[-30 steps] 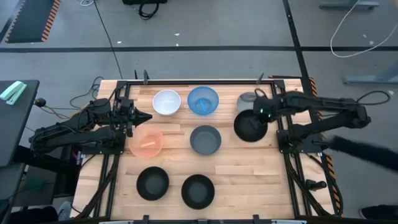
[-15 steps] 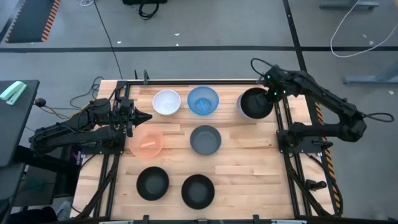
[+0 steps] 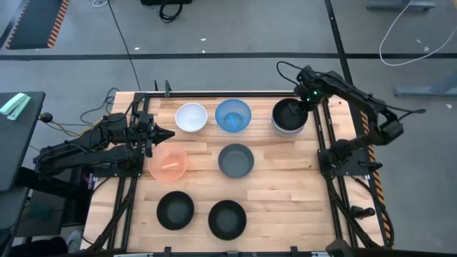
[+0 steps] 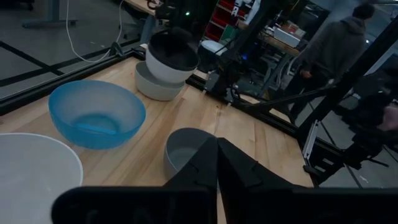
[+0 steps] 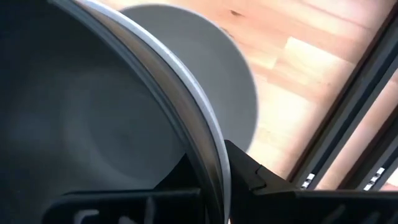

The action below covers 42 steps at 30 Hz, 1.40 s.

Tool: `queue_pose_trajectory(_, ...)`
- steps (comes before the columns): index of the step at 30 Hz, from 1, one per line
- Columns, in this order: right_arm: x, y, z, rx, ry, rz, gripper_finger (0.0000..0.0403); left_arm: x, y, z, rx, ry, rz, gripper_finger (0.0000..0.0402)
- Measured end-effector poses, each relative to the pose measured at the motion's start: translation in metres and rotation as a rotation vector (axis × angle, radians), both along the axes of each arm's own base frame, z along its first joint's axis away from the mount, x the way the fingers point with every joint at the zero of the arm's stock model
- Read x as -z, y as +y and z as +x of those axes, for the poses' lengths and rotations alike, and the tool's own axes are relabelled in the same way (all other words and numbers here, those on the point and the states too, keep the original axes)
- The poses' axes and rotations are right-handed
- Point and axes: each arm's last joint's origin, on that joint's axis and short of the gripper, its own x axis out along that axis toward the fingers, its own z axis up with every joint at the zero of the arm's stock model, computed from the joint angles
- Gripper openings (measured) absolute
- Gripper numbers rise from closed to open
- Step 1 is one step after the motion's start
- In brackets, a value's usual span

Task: Nest bowls inside each other
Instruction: Stack the stacked bowls on top of the top gray bowl

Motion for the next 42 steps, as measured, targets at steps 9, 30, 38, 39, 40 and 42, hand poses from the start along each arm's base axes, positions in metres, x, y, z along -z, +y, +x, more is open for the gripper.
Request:
queue_pose_trajectory(9, 0.01, -0.013, -0.001, 0.039, -0.021, 0.017, 0.0027, 0.0, 0.0, 0.0, 0.003, 0.002, 0.015, 0.0027)
queue_pose_trajectory(30, 0.044, -0.021, 0.002, 0.066, -0.019, 0.062, 0.0027, 0.0, 0.0, 0.0, 0.003, 0.003, 0.014, 0.0024)
queue_pose_trajectory(38, 0.062, -0.01, 0.005, 0.065, -0.097, 0.075, 0.0027, 0.0, 0.0, 0.0, 0.003, 0.003, 0.015, 0.0011)
queue_pose_trajectory(39, 0.061, -0.01, 0.005, 0.073, -0.105, 0.071, 0.0027, 0.0, 0.0, 0.0, 0.003, 0.003, 0.015, 0.0011)
queue_pose_trajectory(40, 0.06, -0.012, 0.006, 0.081, -0.111, 0.053, 0.0027, 0.0, 0.0, 0.0, 0.003, 0.003, 0.015, 0.0012)
queue_pose_trajectory(42, 0.059, -0.013, 0.006, 0.088, -0.113, 0.039, 0.0027, 0.0, 0.0, 0.0, 0.003, 0.003, 0.015, 0.0017)
